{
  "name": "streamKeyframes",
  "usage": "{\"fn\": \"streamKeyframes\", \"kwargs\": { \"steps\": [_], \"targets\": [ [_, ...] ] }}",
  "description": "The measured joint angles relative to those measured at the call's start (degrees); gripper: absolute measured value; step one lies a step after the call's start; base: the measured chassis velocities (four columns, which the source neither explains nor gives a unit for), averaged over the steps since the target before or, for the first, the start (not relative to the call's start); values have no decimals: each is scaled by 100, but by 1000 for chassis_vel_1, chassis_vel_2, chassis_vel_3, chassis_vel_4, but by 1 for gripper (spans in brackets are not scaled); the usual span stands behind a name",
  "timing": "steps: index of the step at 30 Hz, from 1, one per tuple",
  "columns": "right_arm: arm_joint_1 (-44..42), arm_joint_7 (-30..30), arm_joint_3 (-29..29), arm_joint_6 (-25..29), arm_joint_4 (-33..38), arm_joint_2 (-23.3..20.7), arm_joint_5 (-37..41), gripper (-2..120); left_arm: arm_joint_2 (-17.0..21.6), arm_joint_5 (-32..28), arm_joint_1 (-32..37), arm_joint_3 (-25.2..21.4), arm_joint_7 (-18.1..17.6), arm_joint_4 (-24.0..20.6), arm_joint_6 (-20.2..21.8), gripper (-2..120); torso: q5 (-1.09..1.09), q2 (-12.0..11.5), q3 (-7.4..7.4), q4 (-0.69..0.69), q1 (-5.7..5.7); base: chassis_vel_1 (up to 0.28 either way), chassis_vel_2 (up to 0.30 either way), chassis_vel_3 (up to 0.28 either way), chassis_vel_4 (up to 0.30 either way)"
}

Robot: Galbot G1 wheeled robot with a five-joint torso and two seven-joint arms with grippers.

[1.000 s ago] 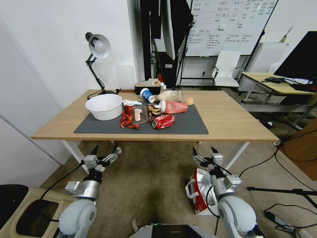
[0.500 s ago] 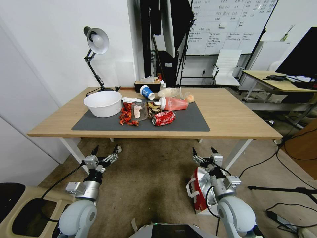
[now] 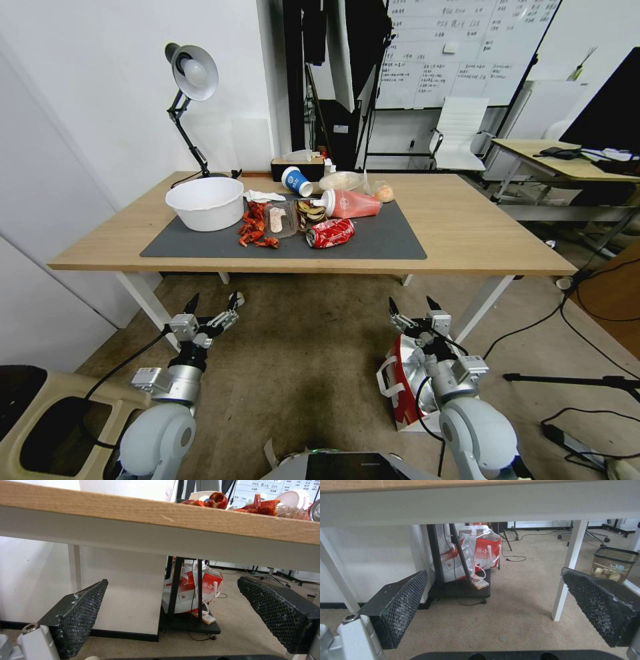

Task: Pick up the food delivery bag from the floor and place it on the table.

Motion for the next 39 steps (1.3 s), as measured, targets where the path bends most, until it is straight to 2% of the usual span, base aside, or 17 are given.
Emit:
{"fn": "streamKeyframes", "kwargs": {
  "steps": [39],
  "targets": [
    [59, -3, 20, 60, -101, -16, 266, 100, -20, -1, -34, 22, 41, 53, 105, 100, 0, -887, -588, 0, -299, 0, 0, 0, 0]
  ]
}}
